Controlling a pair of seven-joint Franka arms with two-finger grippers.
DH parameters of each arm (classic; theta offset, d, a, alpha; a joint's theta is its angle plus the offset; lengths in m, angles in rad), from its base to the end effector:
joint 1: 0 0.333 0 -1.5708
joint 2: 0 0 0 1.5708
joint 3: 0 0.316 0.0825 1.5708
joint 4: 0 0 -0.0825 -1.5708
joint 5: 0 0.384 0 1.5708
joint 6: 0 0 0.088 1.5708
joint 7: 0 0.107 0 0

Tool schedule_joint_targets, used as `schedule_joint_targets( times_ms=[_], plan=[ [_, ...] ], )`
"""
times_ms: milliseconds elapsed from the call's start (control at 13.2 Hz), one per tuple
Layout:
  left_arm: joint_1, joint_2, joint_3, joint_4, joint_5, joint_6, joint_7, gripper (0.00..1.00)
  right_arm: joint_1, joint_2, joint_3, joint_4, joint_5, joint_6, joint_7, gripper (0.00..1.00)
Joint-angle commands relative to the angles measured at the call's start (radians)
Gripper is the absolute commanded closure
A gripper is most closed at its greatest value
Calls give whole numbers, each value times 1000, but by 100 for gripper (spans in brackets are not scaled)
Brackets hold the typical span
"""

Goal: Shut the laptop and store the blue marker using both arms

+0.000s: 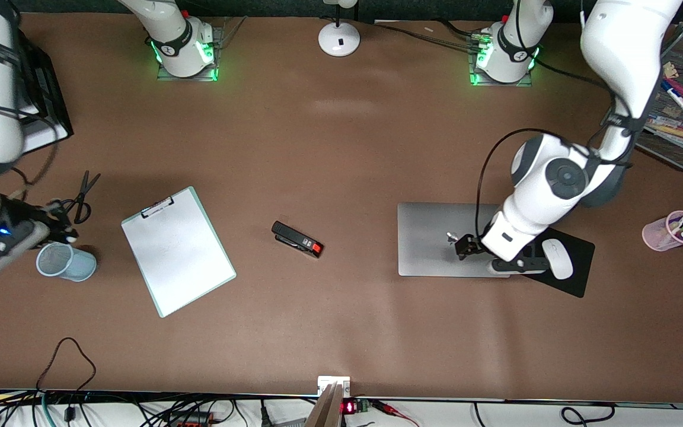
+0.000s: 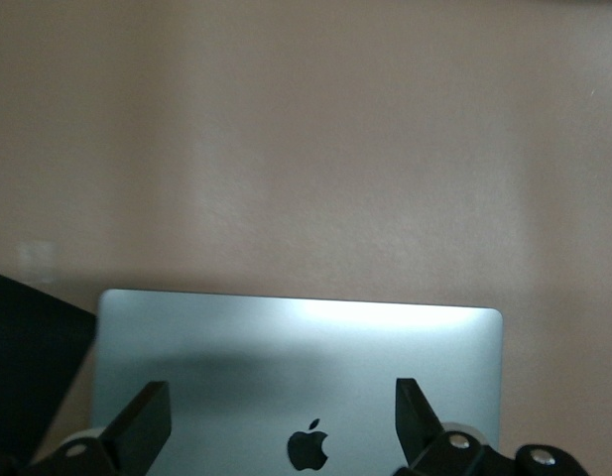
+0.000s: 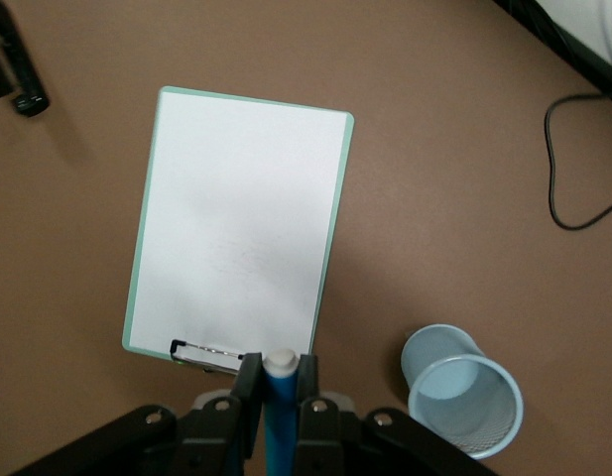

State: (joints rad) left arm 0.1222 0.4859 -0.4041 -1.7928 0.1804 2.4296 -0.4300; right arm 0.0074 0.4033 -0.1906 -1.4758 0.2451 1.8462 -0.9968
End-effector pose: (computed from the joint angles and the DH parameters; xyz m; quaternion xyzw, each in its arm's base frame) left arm 0.6503 -0.1611 0.3172 0.9941 0.0411 0.0830 0.0573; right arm 0.6703 -0.0856 0.4485 -0.9260 -0.3687 -0.0343 0.0734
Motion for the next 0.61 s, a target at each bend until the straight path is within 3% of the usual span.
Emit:
schedule_joint_targets(
  times_ms=[0, 531],
  plan=[
    [26, -45, -1, 3, 24, -44, 54, 0, -82, -9, 8, -17, 119, -9, -262, 99],
    [68, -162, -1, 58, 24, -277, 171, 0, -240, 31, 10, -17, 483, -10, -828, 99]
  ],
)
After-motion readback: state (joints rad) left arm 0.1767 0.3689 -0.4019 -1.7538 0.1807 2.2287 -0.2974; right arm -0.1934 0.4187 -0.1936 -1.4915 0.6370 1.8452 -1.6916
